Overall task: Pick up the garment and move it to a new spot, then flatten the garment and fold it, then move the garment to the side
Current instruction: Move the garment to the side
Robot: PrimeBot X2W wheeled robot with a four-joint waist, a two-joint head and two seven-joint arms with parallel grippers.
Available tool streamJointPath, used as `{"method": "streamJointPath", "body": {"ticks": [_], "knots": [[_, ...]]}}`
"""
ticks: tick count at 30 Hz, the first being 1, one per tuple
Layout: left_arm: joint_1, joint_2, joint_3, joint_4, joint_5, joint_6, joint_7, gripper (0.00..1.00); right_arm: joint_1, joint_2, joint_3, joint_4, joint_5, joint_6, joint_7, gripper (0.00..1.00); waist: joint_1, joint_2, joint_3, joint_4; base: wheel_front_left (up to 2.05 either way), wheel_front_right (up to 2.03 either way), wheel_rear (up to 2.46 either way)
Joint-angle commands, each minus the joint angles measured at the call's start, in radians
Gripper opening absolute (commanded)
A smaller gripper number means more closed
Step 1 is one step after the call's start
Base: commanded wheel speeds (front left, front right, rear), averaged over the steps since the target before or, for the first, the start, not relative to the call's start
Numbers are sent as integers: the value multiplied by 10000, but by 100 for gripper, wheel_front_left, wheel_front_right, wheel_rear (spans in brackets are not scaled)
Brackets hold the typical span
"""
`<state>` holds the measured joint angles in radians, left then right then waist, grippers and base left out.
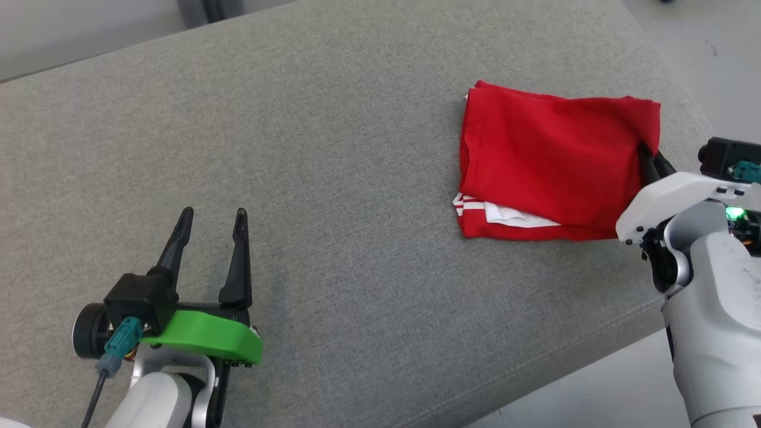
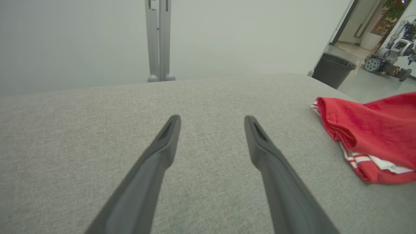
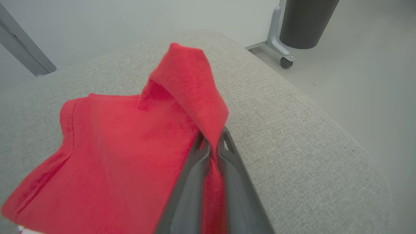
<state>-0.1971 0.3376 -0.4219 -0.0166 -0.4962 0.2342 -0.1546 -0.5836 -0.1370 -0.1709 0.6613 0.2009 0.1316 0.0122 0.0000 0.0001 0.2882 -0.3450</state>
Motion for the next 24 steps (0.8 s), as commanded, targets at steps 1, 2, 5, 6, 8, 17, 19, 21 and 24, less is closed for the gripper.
{"method": "streamJointPath", "body": {"ticks": [1, 2, 5, 6, 8, 17, 19, 21, 24], "knots": [[-171, 133, 28, -47, 61, 47, 18, 100, -304, 35, 88, 39, -92, -18, -28, 0, 0, -1, 454, -106, 0, 0, 0], [-192, 150, 25, -82, 74, 60, 38, 100, -475, 16, 133, 88, -132, -17, 0, 0, 0, -1, 511, -13, 0, 0, 0], [-233, 189, 66, -147, 78, 117, 71, 100, -1028, -139, 265, 328, -286, -17, 117, 0, 0, -1, 648, 227, 0, 0, 0], [-261, 190, 69, -179, 82, 128, 79, 100, -1267, -254, 288, 437, -362, -17, 188, 0, 0, -1, 713, 342, 0, 0, 0], [-322, 185, 69, -243, 91, 132, 80, 100, -1708, -532, 295, 686, -503, -18, 240, 0, 0, -1, 842, 551, 0, 0, 0], [-540, 233, 46, -390, 158, 150, 58, 100, -3253, -1846, -204, 1973, -1286, -17, 311, 0, 0, -1, 1428, 1394, 0, 0, 0], [-568, 245, 32, -412, 170, 164, 57, 100, -3474, -2143, -271, 2217, -1656, -19, 229, 0, 0, -1, 1529, 1518, 0, 0, 0], [-610, 274, 30, -426, 175, 174, 66, 100, -3731, -2367, -441, 2429, -2022, -19, -6, 0, 0, -1, 1612, 1618, 0, 0, 0], [-658, 297, 44, -431, 179, 190, 51, 100, -3979, -2475, -790, 2697, -2733, -19, -630, 100, 0, -1, 1691, 1718, 0, 0, 0]]}}
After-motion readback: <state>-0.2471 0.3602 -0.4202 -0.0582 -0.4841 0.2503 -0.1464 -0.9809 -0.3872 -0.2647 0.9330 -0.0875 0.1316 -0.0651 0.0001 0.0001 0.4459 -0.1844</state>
